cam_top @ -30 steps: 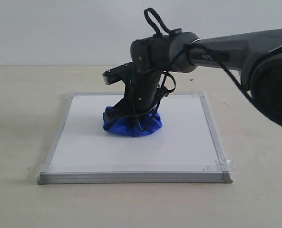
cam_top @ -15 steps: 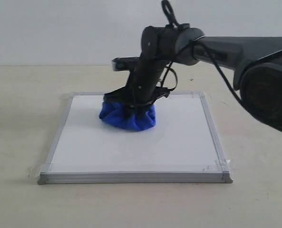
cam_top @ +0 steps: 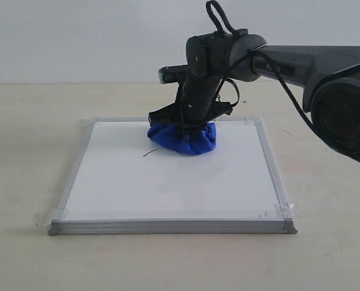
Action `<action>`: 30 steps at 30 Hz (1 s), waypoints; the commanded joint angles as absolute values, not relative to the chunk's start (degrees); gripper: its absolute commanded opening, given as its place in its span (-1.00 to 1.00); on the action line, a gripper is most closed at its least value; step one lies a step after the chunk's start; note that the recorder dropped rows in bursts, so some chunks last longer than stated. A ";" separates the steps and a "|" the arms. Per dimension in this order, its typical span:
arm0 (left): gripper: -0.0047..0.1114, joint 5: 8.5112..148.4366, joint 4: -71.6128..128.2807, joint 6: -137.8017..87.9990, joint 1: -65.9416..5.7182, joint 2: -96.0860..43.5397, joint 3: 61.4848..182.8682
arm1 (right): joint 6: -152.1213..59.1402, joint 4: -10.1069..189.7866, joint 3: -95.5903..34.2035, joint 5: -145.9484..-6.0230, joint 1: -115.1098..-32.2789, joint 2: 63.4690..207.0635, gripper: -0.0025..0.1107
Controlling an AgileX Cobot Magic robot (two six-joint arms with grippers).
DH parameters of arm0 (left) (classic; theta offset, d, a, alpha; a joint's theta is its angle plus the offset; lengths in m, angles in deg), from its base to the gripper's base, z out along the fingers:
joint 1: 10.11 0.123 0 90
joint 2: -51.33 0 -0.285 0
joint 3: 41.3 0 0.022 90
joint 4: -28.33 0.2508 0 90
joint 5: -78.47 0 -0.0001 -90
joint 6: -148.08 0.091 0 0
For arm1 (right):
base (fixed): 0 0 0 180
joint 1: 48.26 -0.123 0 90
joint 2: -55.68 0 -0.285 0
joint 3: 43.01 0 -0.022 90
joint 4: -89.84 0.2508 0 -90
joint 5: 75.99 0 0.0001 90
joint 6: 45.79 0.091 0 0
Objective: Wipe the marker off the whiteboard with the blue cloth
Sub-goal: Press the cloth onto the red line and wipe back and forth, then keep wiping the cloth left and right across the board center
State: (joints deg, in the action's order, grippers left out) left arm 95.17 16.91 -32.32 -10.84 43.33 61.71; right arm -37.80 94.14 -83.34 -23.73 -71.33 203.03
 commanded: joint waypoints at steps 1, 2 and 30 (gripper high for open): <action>-0.84 95.26 17.14 -32.36 -10.69 43.54 61.48 | -53.83 106.76 -83.03 -26.78 -75.68 203.93 -0.96; -0.84 95.26 17.14 -32.36 -10.69 43.54 61.48 | -56.16 106.78 -83.03 -27.95 -76.72 203.93 -0.96; -0.84 95.26 17.14 -32.36 -10.69 43.54 61.48 | -45.79 90.82 -83.03 -29.33 -78.55 203.93 -0.96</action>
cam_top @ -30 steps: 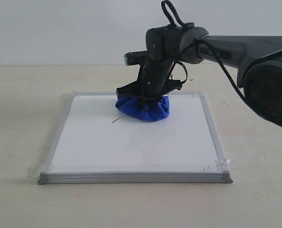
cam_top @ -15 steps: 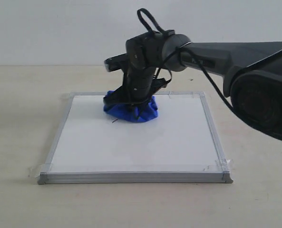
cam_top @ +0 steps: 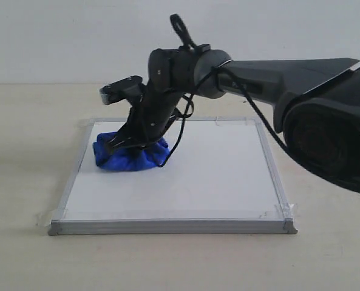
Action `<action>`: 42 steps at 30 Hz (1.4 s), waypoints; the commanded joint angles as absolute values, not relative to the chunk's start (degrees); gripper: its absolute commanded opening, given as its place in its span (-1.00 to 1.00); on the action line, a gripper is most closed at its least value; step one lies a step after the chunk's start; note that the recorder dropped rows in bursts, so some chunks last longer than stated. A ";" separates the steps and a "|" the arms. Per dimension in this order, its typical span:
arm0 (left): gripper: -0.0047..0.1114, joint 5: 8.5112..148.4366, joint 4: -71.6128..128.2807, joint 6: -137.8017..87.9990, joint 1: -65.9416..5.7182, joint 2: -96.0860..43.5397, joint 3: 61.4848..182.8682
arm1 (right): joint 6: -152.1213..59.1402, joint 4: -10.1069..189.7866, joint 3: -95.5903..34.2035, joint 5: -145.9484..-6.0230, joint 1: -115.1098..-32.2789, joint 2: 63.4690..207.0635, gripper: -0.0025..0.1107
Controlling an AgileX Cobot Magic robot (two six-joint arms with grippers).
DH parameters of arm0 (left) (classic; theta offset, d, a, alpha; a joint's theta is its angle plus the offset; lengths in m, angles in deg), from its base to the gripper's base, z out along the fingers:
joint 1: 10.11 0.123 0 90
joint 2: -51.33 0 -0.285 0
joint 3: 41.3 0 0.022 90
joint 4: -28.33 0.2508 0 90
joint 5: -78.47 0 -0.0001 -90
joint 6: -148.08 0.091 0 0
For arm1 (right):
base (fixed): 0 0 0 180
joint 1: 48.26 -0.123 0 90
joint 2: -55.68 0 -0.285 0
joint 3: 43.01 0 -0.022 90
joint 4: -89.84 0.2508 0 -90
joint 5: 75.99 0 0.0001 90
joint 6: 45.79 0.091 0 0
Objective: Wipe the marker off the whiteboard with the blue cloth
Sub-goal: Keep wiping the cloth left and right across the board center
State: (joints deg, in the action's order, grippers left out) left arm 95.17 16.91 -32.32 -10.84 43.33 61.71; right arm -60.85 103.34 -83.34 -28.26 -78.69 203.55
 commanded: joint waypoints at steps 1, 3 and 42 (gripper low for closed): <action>-0.84 95.26 17.14 -32.36 -10.69 43.54 61.48 | -38.35 83.00 -83.03 -28.22 -78.33 203.93 -0.96; -0.84 95.26 17.14 -32.36 -10.69 43.54 61.48 | -29.38 72.87 -83.03 -24.44 -77.93 203.93 -0.96; -0.84 95.26 17.14 -32.36 -10.69 43.54 61.48 | -79.40 107.10 -83.03 -23.91 -78.09 203.93 -0.96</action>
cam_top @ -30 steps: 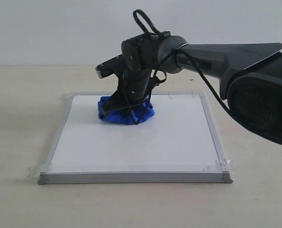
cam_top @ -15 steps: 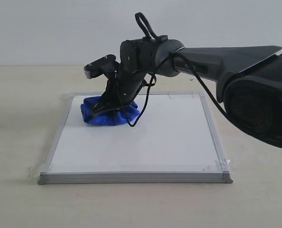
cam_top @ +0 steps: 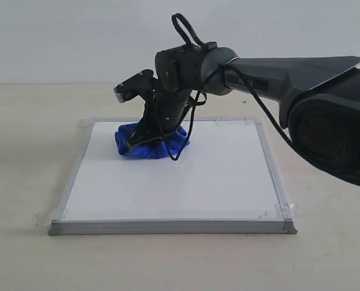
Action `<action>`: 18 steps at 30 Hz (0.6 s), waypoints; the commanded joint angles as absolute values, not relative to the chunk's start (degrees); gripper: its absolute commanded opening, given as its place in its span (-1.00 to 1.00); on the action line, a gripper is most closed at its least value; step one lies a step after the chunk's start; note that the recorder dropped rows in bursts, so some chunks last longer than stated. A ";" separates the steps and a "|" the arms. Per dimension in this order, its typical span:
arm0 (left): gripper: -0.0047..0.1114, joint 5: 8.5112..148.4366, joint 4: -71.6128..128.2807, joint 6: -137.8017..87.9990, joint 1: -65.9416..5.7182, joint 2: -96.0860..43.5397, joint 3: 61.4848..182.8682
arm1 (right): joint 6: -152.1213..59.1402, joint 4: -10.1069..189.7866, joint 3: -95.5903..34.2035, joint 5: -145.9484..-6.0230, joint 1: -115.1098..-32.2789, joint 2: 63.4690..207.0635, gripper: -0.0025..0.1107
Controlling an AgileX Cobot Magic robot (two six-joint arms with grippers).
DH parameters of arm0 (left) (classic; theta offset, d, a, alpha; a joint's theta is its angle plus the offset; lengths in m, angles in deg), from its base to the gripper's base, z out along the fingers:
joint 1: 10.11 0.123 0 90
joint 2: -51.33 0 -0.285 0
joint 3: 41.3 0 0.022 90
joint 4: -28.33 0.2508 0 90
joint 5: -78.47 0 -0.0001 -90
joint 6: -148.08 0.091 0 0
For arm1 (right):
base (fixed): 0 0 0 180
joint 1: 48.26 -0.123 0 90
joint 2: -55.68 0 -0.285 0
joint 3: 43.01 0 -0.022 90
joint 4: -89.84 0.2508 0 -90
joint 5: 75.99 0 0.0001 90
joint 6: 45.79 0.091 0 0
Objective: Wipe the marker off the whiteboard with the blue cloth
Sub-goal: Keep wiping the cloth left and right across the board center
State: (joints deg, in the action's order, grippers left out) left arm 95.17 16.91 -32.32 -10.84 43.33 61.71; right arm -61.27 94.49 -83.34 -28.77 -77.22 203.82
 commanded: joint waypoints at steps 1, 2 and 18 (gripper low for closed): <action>-0.84 95.26 17.14 -32.36 -10.69 43.54 61.48 | -80.51 107.45 -83.03 -25.27 -78.23 203.93 -0.96; -0.84 95.26 17.14 -32.36 -10.69 43.54 61.48 | -78.26 105.86 -83.03 -28.17 -78.54 203.93 -0.96; -0.84 95.26 17.14 -32.36 -10.69 43.54 61.48 | -68.47 95.78 -83.03 -7.70 -77.20 203.93 -0.96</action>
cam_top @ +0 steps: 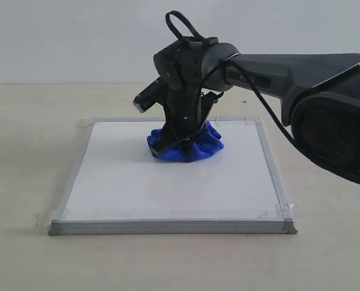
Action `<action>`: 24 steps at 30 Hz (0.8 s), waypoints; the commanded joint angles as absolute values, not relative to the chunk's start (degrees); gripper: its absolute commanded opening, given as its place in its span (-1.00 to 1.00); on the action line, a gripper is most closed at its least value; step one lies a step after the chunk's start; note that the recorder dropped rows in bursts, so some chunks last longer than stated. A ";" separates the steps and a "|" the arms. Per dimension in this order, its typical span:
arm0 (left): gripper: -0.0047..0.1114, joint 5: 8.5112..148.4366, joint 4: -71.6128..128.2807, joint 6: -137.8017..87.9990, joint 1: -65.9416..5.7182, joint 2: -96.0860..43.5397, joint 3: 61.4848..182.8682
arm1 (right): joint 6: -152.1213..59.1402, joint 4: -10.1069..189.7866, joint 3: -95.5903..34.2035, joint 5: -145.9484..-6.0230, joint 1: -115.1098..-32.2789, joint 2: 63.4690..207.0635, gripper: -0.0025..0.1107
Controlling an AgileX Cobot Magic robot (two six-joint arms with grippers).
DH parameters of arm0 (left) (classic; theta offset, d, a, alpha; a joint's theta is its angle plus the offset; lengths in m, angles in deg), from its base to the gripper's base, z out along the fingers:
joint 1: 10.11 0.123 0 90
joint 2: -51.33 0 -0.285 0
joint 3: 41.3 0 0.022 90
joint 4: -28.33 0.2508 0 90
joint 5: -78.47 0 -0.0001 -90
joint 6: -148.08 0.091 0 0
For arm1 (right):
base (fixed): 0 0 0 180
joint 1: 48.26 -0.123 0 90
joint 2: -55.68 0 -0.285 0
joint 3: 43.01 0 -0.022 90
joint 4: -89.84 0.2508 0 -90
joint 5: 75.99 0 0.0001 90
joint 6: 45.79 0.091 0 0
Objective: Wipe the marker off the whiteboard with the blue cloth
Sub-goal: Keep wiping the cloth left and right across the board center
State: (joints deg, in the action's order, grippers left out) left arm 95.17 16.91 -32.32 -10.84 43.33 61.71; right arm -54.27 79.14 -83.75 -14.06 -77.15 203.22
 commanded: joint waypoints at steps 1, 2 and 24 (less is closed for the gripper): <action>-0.84 95.26 17.14 -32.36 -10.69 43.54 61.48 | -70.41 100.32 -83.03 -11.13 -77.40 203.93 -0.96; -0.84 95.26 17.14 -32.36 -10.69 43.54 61.48 | -71.05 103.07 -83.03 -14.60 -77.87 203.93 -0.96; -0.84 95.26 17.14 -32.36 -10.69 43.54 61.48 | -45.17 81.58 -83.03 -25.02 -77.17 203.93 -0.96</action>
State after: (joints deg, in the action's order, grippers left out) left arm 95.17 16.91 -32.32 -10.84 43.33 61.71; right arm -44.10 78.95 -83.36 -26.44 -77.48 203.68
